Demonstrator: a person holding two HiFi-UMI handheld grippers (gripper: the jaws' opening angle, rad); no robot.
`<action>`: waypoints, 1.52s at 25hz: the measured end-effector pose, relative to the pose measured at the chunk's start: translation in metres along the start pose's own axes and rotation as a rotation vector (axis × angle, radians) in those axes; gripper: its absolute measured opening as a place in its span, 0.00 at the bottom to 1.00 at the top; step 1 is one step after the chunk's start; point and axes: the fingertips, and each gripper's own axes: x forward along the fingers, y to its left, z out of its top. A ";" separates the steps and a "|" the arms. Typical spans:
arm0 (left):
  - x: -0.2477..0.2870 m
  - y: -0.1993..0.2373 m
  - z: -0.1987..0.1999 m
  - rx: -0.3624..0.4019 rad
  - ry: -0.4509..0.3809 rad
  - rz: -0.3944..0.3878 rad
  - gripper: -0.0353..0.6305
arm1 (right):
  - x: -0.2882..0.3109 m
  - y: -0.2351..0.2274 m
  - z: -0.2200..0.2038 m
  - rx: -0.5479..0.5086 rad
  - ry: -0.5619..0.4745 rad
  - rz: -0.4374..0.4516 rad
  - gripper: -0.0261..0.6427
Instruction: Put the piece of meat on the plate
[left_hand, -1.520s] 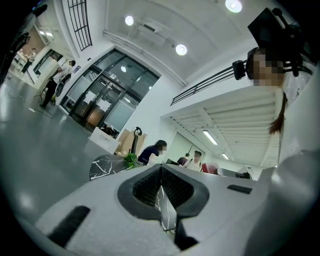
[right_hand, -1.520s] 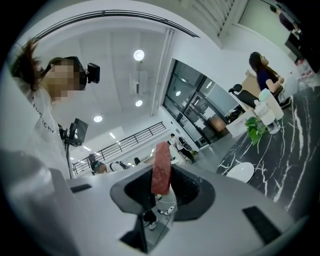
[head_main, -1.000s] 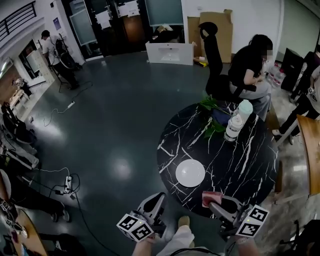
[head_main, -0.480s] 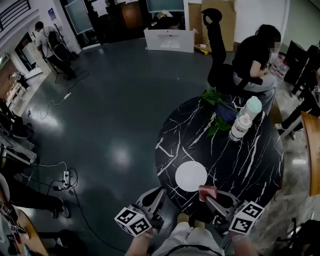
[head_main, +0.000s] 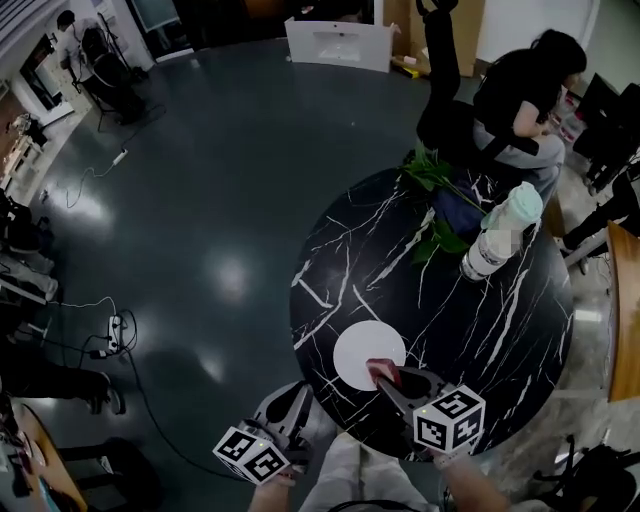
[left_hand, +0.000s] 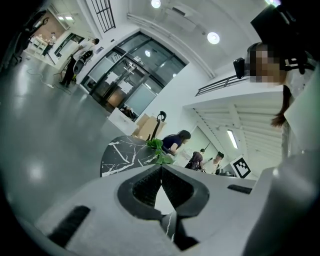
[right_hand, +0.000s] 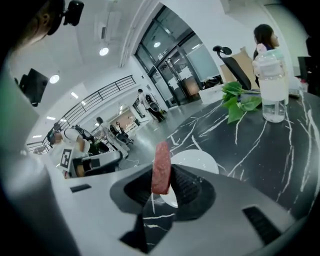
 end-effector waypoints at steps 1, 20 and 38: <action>-0.001 0.003 -0.001 -0.006 -0.007 0.011 0.07 | 0.009 -0.003 -0.003 -0.002 0.021 0.005 0.18; -0.014 0.028 -0.013 0.062 -0.054 0.089 0.07 | 0.063 -0.017 -0.028 0.055 0.217 0.032 0.18; 0.018 0.004 -0.007 0.100 -0.087 -0.011 0.07 | 0.064 -0.035 -0.010 -0.339 0.193 -0.148 0.22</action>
